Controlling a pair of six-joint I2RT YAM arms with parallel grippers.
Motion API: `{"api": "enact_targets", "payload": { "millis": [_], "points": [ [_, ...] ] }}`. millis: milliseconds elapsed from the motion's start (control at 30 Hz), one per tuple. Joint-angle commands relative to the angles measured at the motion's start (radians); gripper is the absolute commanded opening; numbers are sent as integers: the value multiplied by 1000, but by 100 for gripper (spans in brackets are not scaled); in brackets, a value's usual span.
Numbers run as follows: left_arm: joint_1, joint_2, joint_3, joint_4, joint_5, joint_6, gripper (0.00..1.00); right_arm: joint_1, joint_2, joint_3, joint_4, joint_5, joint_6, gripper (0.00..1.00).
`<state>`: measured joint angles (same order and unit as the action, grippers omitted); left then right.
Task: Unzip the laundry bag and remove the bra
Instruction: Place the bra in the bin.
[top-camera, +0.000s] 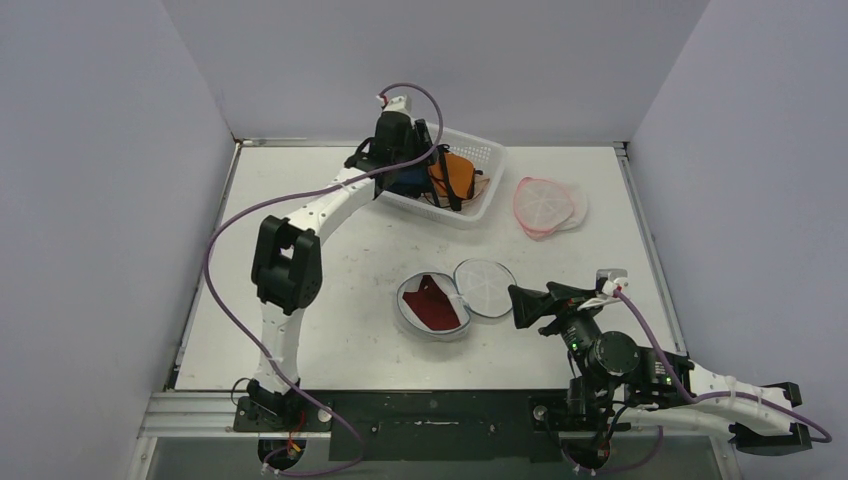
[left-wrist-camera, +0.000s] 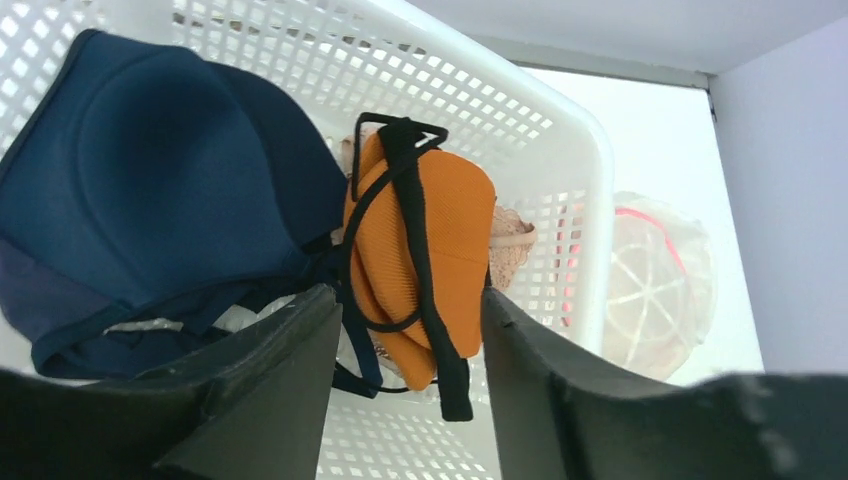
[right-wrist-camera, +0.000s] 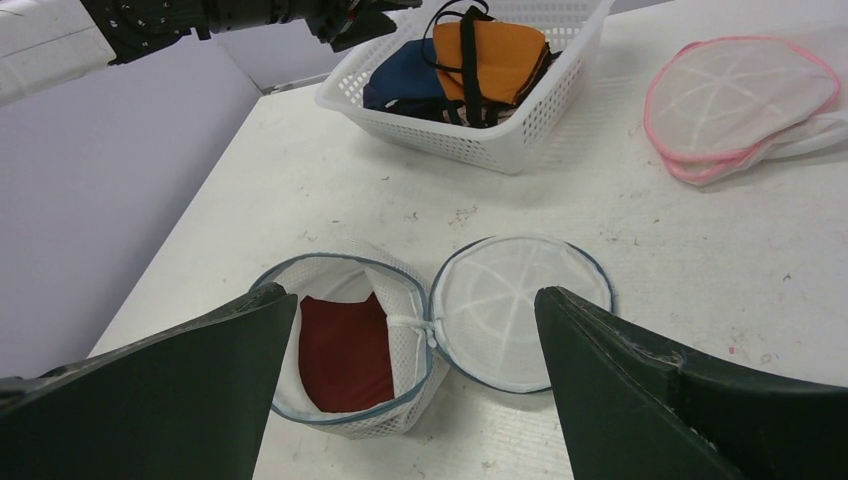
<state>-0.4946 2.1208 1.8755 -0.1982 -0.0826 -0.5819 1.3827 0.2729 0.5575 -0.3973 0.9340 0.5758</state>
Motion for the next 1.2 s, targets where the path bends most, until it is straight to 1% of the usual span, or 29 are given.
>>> {"api": "enact_targets", "payload": {
  "millis": [0,67,133,200,333,467,567,667,767,800,833,900,967,1033,1133,1167],
  "points": [
    [-4,60,85,50,76,-13,41,6,7,15,28,6,-11,95],
    [-8,102,124,54,106,-26,27,6,4,14,20,12,-10,94],
    [-12,138,155,66,126,-43,15,6,1,13,14,18,-7,94],
    [-15,165,174,74,126,-50,10,6,0,13,10,20,-4,94],
    [-14,227,235,19,99,-41,6,6,0,10,2,23,5,94],
    [-7,261,226,14,100,-42,6,6,-1,8,-11,28,14,94],
    [-7,248,201,40,114,-42,6,6,-1,3,0,27,6,94],
    [-9,202,172,70,123,-43,7,6,18,7,17,24,-11,94],
    [-7,144,175,52,124,-20,15,7,47,13,23,14,-12,93],
    [-6,118,170,43,119,-16,21,6,56,16,22,10,-10,93],
    [-6,86,159,37,116,-15,30,6,65,18,22,2,-5,93],
    [-7,5,115,31,111,-11,43,7,83,19,21,-4,6,91],
    [-11,-97,50,12,99,-13,51,6,104,19,22,12,43,90],
    [-19,-254,-56,-4,55,-38,58,7,119,14,42,11,61,90],
    [-35,-478,-287,7,18,-94,67,6,139,7,105,-52,38,90],
    [-41,-554,-381,20,35,-114,70,6,153,9,114,-79,22,90]
  ]
}}
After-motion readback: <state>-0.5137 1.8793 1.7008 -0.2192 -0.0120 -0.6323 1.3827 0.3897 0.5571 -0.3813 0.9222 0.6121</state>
